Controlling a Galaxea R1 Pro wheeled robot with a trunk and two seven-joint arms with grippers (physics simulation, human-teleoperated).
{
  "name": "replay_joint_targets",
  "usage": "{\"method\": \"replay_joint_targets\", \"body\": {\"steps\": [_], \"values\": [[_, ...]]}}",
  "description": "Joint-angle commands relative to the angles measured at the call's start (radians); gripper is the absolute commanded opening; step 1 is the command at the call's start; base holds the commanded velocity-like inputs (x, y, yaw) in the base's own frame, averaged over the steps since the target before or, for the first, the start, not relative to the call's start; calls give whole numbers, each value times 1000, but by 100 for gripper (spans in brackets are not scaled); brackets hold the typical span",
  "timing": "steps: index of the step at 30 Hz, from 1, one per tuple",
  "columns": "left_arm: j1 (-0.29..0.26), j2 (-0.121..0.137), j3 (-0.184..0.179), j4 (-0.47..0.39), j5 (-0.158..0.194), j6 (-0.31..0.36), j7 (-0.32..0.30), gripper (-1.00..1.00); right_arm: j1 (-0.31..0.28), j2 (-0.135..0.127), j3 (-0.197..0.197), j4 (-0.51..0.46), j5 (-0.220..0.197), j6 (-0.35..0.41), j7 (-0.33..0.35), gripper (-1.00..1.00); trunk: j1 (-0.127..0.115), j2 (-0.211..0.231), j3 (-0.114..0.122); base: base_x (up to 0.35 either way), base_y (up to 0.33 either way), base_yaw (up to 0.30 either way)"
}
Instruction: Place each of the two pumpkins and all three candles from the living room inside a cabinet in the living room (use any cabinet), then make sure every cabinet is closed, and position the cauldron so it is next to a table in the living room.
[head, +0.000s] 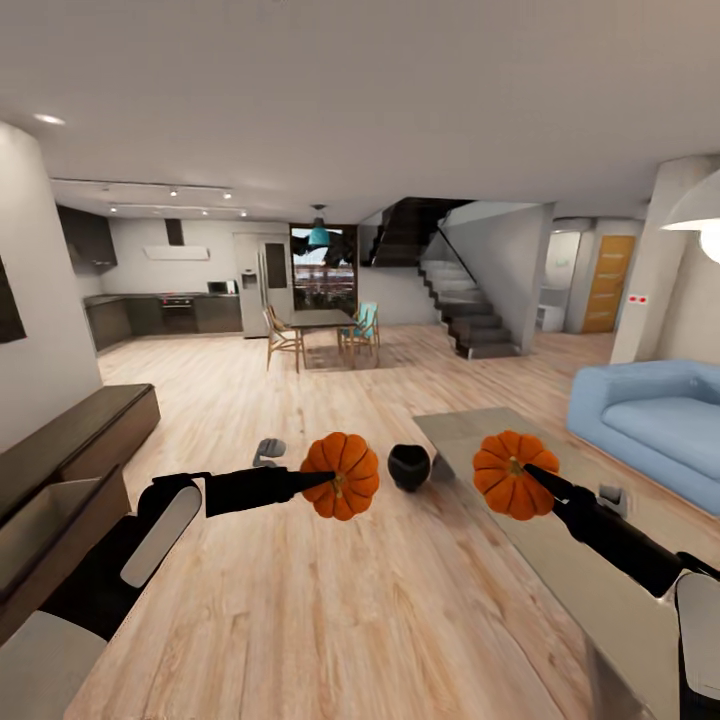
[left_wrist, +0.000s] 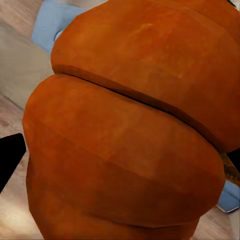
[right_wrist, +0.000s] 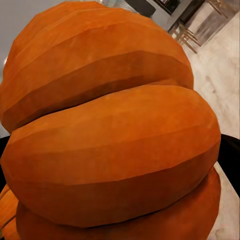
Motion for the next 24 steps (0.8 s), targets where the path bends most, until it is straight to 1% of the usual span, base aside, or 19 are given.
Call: {"method": "replay_joint_targets", "body": {"steps": [1, 18, 20, 21, 24], "values": [[-1, 1, -1, 0, 15, 8, 1, -100, -1, 0, -2, -1, -12, 10, 10, -100, 0, -1, 0, 59, 90, 267], [-1, 0, -1, 1, 16, 8, 3, -100, -1, 2, 1, -1, -5, 10, 6, -100, 0, -1, 14, 8, 12, 264], [-1, 0, -1, 1, 16, 8, 3, -100, -1, 2, 6, -1, -5, 10, 3, -100, 0, -1, 15, 0, 0, 229], [-1, 0, -1, 1, 16, 8, 3, -100, -1, 1, 17, -1, -4, 10, 2, -100, 0, -1, 16, 0, 0, 137], [-1, -1, -1, 0, 16, 8, 3, -100, -1, -2, 44, -1, -3, 10, 0, -100, -11, 20, 26, 0, 0, 60]]}}
